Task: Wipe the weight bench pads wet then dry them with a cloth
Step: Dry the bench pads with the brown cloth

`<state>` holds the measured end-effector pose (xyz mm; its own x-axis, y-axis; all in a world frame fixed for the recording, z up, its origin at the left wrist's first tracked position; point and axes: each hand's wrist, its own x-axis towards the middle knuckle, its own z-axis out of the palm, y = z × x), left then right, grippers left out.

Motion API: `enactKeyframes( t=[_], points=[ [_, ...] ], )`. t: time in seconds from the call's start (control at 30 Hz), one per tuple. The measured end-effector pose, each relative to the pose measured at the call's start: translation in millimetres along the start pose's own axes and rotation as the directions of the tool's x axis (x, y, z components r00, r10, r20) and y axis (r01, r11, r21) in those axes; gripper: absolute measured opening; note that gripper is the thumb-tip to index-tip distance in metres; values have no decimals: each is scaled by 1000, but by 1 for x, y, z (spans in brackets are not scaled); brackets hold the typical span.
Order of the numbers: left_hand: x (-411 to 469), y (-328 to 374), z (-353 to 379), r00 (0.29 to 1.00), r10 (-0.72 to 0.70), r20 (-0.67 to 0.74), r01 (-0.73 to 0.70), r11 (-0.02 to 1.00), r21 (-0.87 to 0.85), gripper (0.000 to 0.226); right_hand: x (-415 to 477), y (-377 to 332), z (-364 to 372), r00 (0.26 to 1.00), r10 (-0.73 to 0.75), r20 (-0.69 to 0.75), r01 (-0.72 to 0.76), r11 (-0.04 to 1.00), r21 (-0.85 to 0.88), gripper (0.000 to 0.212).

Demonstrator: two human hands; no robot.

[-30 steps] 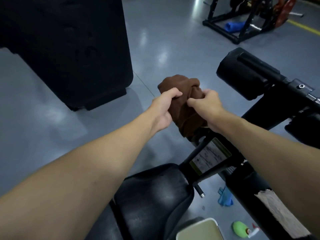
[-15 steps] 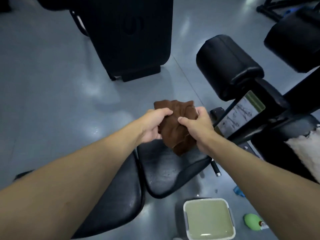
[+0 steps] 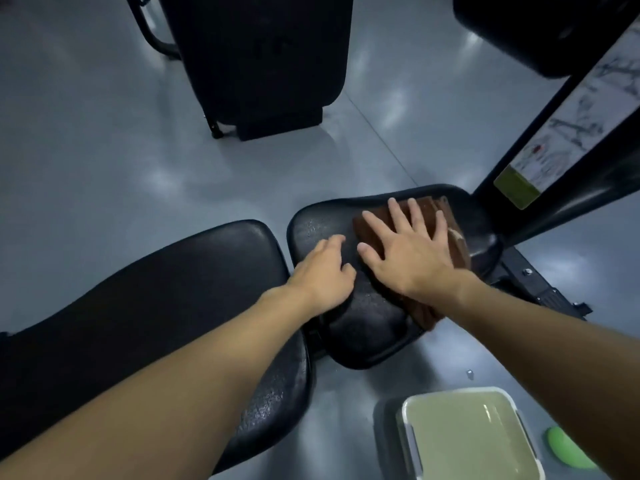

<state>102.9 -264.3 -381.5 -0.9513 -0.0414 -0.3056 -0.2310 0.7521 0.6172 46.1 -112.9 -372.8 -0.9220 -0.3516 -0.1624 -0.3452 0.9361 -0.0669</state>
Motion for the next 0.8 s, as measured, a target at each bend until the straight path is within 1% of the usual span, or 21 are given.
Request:
enactKeyframes(
  t=[0.03, 0.1, 0.17, 0.2, 0.23, 0.3, 0.37, 0.47, 0.57, 0.63, 0.7, 0.8],
  points=[
    [5, -6, 11, 996, 51, -76, -42, 992, 115, 50, 6, 2, 17, 999, -17, -32, 15, 998, -68, 61],
    [14, -6, 26, 958, 164, -236, -75, 935, 348, 40, 15, 7, 39, 984, -30, -175, 7, 991, -132, 58],
    [21, -1, 34, 918, 255, -304, -78, 867, 493, 36, 23, 9, 49, 964, -29, -264, -1, 993, -116, 54],
    [24, 0, 34, 908, 282, -310, -88, 851, 518, 35, 24, 10, 51, 958, -23, -286, -6, 995, -102, 53],
    [26, -1, 33, 899, 302, -317, -103, 849, 519, 33, 25, 11, 52, 949, -21, -315, -9, 996, -92, 52],
    [29, -5, 29, 889, 335, -313, -162, 869, 468, 31, 23, 13, 53, 932, -26, -361, -5, 996, -84, 51],
    [27, -8, 32, 892, 360, -274, -225, 879, 421, 33, 18, 17, 56, 920, -33, -389, 5, 997, -73, 50],
    [27, -8, 37, 886, 378, -267, -248, 875, 415, 33, 14, 24, 56, 898, -17, -440, -4, 999, -45, 50],
    [27, -5, 40, 875, 404, -267, -302, 886, 351, 42, 7, 34, 59, 881, 23, -473, -32, 999, -11, 50],
    [28, -3, 45, 880, 410, -238, -323, 886, 334, 47, -3, 43, 63, 864, 56, -500, -67, 998, -3, 49],
    [27, 0, 48, 900, 386, -203, -296, 882, 365, 55, -12, 51, 63, 855, 74, -513, -90, 996, -5, 50],
    [27, 4, 45, 930, 317, -187, -227, 894, 387, 61, -16, 59, 61, 866, 86, -492, -98, 995, 3, 50]
  ],
)
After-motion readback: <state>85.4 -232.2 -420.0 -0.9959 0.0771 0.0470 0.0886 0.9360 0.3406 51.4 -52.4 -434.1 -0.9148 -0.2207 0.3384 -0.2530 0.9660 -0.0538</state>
